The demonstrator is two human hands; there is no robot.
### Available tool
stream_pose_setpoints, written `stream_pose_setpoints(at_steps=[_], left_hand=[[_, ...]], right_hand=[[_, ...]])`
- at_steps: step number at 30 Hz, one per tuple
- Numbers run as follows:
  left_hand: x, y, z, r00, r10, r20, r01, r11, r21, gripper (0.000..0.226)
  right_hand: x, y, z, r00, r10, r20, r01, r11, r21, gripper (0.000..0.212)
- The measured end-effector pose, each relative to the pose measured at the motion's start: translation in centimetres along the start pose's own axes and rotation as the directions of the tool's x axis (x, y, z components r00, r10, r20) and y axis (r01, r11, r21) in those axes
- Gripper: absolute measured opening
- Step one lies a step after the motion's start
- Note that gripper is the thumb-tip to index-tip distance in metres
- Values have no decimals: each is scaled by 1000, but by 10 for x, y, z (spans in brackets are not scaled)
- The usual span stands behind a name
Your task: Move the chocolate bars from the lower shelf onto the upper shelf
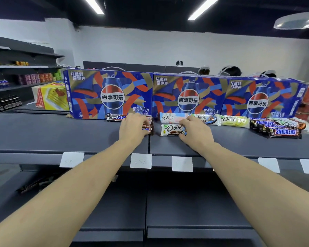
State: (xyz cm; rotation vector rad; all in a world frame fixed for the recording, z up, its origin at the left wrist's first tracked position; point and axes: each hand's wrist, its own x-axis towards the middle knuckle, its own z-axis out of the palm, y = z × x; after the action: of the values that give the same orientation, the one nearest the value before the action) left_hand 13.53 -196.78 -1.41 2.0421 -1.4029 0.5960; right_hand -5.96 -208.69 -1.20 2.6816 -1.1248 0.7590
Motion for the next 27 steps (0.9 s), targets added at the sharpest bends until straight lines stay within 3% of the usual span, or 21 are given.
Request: stream_pose_setpoints(at_steps=[6,18,27], left_hand=[[16,11,8,997,72,-42,-71,997,25,15],[49,36,31,999,12,-39,-10,999,40,19],[70,32,37,998,53,-29,-52,998,33,20]], right_hand=[[21,7,12,997,63,37,-64,998,29,48],[74,31,49,995,40,92,-59,976,210,42],[94,31,59,990,108,93,-122,978,171,44]])
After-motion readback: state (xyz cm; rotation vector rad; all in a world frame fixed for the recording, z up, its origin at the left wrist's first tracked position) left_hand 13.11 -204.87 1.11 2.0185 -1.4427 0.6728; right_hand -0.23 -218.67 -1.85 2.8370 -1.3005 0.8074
